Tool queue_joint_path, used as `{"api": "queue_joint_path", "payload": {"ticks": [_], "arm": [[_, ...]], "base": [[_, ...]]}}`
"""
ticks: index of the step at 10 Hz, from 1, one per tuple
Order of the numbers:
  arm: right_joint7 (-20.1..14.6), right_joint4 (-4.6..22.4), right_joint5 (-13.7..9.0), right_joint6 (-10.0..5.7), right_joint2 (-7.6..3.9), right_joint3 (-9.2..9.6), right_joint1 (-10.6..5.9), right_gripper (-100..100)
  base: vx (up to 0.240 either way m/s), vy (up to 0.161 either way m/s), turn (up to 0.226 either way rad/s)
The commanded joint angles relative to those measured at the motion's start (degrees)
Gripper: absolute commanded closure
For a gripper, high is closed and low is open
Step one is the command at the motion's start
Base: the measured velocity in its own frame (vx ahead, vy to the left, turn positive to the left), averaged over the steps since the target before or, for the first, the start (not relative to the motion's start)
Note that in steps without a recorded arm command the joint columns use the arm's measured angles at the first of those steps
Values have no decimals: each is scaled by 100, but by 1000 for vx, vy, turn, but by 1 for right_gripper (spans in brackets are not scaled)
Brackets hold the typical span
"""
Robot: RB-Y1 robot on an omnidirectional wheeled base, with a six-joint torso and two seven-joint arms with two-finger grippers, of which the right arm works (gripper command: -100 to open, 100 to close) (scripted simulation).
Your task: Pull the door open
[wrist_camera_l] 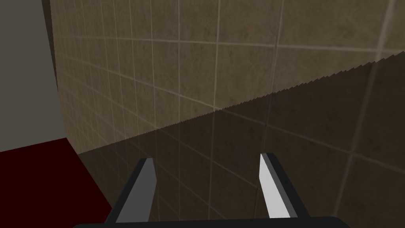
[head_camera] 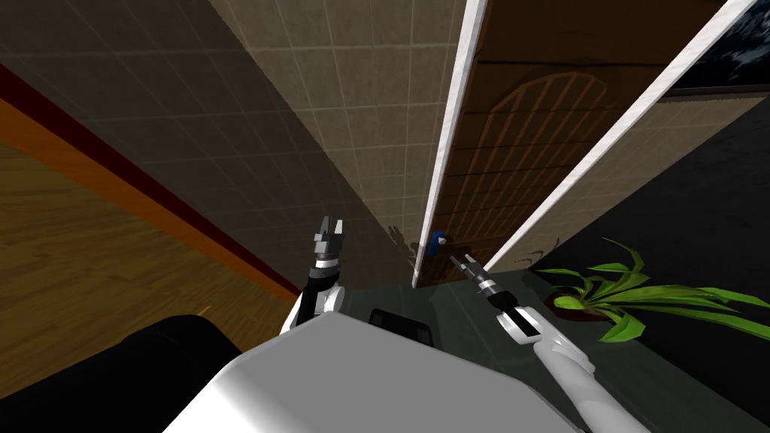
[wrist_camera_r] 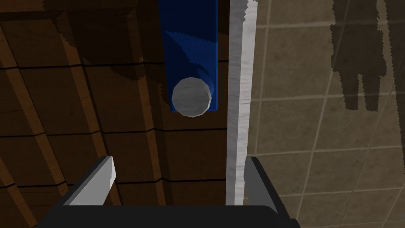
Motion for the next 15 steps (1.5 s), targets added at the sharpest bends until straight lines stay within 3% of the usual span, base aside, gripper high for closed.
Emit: {"api": "queue_joint_path", "payload": {"ticks": [1,4,10,11,15], "arm": [[176,-3,94,-42,-59,-8,42,-100],[172,41,58,5,-1,-25,-10,-100],[259,94,43,128,80,-71,-97,-100],[259,94,43,128,80,-71,-97,100],[259,94,43,128,80,-71,-97,100]], "base": [[-47,46,-60],[63,26,22],[184,43,43],[-13,0,-2],[-23,-3,1]]}}
